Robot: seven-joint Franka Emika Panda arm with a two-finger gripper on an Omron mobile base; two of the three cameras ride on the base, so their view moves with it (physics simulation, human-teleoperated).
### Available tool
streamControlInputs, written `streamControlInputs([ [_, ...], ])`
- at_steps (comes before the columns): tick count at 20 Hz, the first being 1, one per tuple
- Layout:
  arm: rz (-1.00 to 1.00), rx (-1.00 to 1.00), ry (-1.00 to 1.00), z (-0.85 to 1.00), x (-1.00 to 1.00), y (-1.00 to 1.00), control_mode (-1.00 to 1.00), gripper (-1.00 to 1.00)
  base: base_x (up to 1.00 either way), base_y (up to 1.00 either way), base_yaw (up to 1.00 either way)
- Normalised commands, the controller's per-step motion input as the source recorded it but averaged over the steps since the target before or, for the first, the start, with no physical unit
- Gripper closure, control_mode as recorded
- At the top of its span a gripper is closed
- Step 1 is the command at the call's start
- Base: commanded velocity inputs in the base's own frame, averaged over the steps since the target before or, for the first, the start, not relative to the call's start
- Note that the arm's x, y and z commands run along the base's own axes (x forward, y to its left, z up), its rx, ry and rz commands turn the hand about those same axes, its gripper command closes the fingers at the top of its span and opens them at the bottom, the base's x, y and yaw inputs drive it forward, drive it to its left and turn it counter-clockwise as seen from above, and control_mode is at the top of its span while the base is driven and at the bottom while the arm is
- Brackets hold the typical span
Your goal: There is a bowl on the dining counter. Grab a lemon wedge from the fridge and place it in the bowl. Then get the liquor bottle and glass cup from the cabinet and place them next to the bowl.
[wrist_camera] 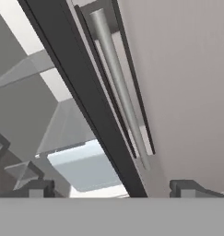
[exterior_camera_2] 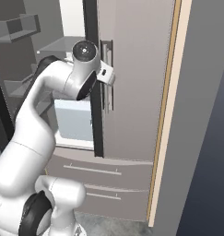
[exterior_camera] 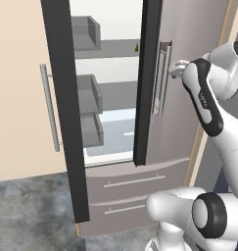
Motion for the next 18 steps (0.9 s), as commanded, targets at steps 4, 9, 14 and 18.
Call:
streamControlInputs([
  [4,0.0,0.0,-0.16,-0.29,0.32,0.0,-1.0,-1.0,0.0,0.0,0.0],
  [9,0.0,-0.01,-0.09,-0.07,0.46,-0.01,-1.0,-1.0,0.0,0.0,0.0],
  [14,-0.01,-0.01,0.0,0.0,0.52,-0.06,-1.0,-1.0,0.0,0.0,0.0],
  [18,0.0,0.0,0.0,0.0,0.56,-0.13,-1.0,-1.0,0.0,0.0,0.0],
])
